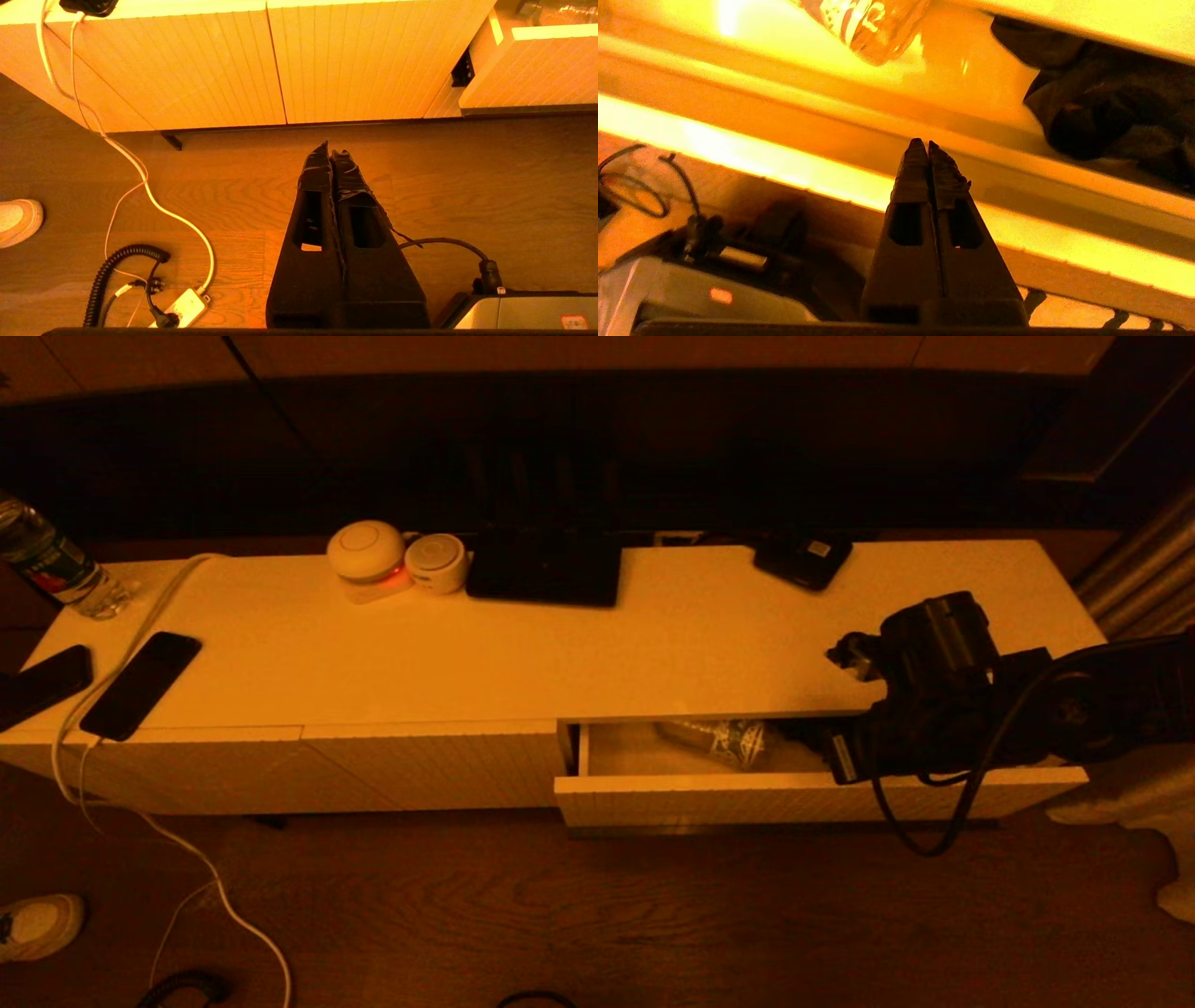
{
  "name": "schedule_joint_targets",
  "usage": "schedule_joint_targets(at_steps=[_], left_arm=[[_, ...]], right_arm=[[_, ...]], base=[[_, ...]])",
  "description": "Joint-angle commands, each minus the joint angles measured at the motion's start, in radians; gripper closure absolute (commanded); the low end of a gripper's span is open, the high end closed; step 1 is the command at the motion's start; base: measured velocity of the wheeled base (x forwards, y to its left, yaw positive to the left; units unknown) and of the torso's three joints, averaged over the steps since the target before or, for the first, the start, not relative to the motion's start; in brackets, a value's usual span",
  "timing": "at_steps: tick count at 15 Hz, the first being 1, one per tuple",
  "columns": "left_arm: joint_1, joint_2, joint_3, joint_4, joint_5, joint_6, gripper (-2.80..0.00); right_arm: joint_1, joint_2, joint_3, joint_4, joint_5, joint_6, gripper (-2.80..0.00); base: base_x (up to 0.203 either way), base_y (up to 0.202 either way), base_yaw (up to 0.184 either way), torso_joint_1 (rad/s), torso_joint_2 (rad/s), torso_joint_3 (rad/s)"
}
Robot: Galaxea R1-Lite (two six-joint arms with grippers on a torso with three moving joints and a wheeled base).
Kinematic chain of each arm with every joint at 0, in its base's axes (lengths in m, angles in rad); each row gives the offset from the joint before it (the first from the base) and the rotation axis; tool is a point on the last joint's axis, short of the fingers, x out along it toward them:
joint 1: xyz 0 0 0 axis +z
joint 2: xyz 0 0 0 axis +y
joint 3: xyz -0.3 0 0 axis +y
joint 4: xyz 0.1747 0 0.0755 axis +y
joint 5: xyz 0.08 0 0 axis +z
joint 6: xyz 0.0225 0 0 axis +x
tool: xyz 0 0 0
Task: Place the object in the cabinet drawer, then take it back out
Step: Take the umbrella out of the drawer and put it on the table
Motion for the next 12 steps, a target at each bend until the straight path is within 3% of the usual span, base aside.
schedule_joint_targets(at_steps=[1, 12], left_arm=[[0.000, 0.000, 0.000, 0.000, 0.001, 0.000, 0.00], [0.000, 0.000, 0.000, 0.000, 0.001, 0.000, 0.00]], right_arm=[[-0.007, 0.040, 0.009, -0.065, -0.015, 0.000, 0.00], [0.001, 0.054, 0.055, -0.083, -0.020, -0.005, 0.00]], base=[[0.000, 0.000, 0.000, 0.000, 0.00, 0.000], [0.000, 0.000, 0.000, 0.000, 0.00, 0.000]])
